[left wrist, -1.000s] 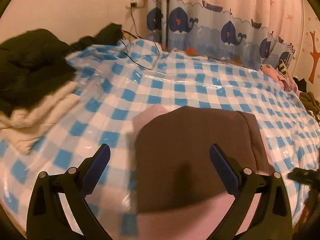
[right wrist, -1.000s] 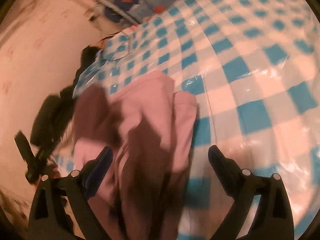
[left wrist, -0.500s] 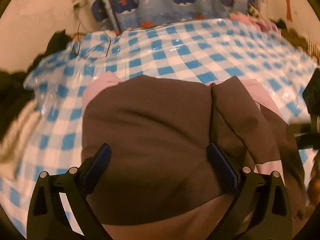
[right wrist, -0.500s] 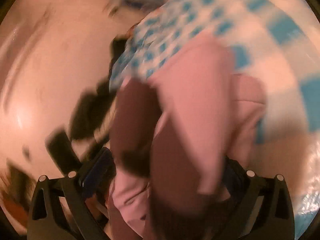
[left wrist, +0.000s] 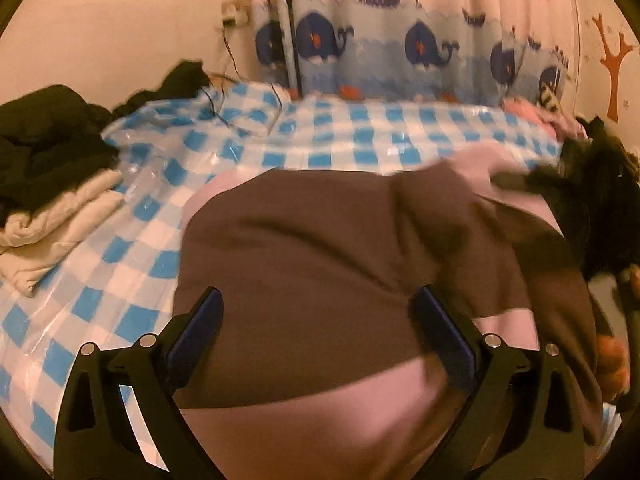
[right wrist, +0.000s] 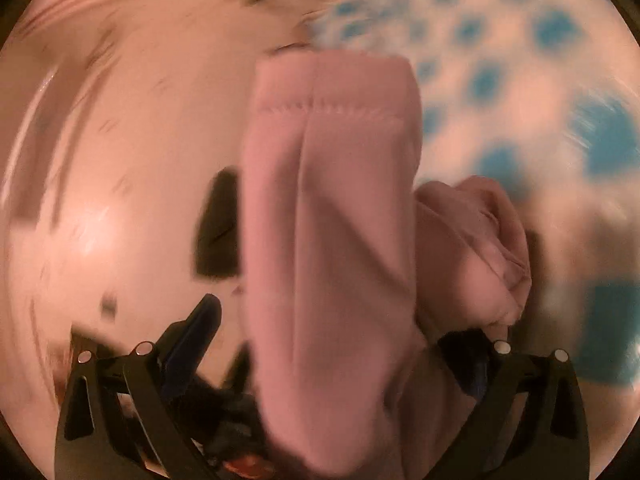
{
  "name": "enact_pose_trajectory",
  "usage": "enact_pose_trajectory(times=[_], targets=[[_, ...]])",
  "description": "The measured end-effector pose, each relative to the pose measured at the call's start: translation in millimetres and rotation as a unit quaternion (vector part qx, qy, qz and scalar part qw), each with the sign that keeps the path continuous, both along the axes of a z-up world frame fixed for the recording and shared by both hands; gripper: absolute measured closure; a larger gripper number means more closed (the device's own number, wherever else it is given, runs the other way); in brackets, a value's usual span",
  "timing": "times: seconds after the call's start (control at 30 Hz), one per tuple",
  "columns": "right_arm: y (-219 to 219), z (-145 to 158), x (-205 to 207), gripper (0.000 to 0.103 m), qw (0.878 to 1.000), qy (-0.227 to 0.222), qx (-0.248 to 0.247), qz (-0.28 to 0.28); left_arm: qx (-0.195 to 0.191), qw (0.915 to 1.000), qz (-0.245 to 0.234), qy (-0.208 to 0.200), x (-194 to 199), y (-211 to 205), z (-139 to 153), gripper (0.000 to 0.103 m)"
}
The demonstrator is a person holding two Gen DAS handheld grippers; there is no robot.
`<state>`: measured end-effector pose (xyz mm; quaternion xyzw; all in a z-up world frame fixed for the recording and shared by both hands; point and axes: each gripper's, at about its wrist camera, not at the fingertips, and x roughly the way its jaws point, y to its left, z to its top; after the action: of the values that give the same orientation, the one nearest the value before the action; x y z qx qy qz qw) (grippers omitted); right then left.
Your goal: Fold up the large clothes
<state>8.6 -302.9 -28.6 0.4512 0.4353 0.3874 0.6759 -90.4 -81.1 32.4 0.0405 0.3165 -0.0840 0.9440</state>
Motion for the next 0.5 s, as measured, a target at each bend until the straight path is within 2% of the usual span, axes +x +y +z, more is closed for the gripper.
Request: enact_pose_trajectory(times=[0.03,0.07,0.1,0.13,0.17,0.2,0.23,0.27,0.3,0.37,0.4,0.43,0.47,0.5], targets=[[3,5,6,0.005,1.0,-0.014,-0.005,0.012,0.016,0.9998,0.012,-0.003,1,-8,-1,0.01],[0,3,12,0.005,0.999,-0.012,-0.031,0.016,0.035,0.9992,0.017,0.002,3,-18,-4,0.01],[-8,-8,19,0.005,0.998,0.012,-0.065,0.006,0.058,0.9982,0.012,0.013,9,-33,-11,0.01],[-17,-20,23,0.005,0.995,0.04,-0.089,-0.013,0.069,0.9973,0.006,0.023,14,-42,-17,0.01],[-42,-40,24,0.005,0.988,0.089,-0.108,-0.063,0.088,0.9955,0.003,0.035,21,-55,-24,0.01],[-58,-48,19,0.005,0.985,0.104,-0.101,-0.092,0.111,0.9932,0.001,0.038,26,-67,-28,0.01],[-77,-49,11,0.005,0.982,0.101,-0.1,-0.129,0.122,0.9918,-0.003,0.038,28,-74,-30,0.01],[-85,-42,4,0.005,0.978,0.086,-0.115,-0.152,0.123,0.9916,-0.006,0.039,29,-77,-31,0.01],[-89,-23,-3,0.005,0.974,0.047,-0.142,-0.171,0.122,0.9917,-0.009,0.039,29,-78,-32,0.01],[-69,15,-4,0.005,0.973,-0.026,-0.177,-0.149,0.109,0.9931,-0.01,0.041,28,-71,-29,0.01],[-53,31,-3,0.005,0.967,-0.054,-0.207,-0.137,0.098,0.9943,-0.012,0.042,26,-67,-25,0.01],[-30,49,1,0.005,0.957,-0.085,-0.253,-0.115,0.084,0.9954,-0.015,0.043,24,-60,-20,0.01],[-17,58,6,0.005,0.945,-0.095,-0.296,-0.1,0.073,0.9963,-0.016,0.043,22,-56,-15,0.01],[6,65,11,0.005,0.923,-0.099,-0.364,-0.079,0.051,0.9977,-0.018,0.041,16,-44,-5,0.01]])
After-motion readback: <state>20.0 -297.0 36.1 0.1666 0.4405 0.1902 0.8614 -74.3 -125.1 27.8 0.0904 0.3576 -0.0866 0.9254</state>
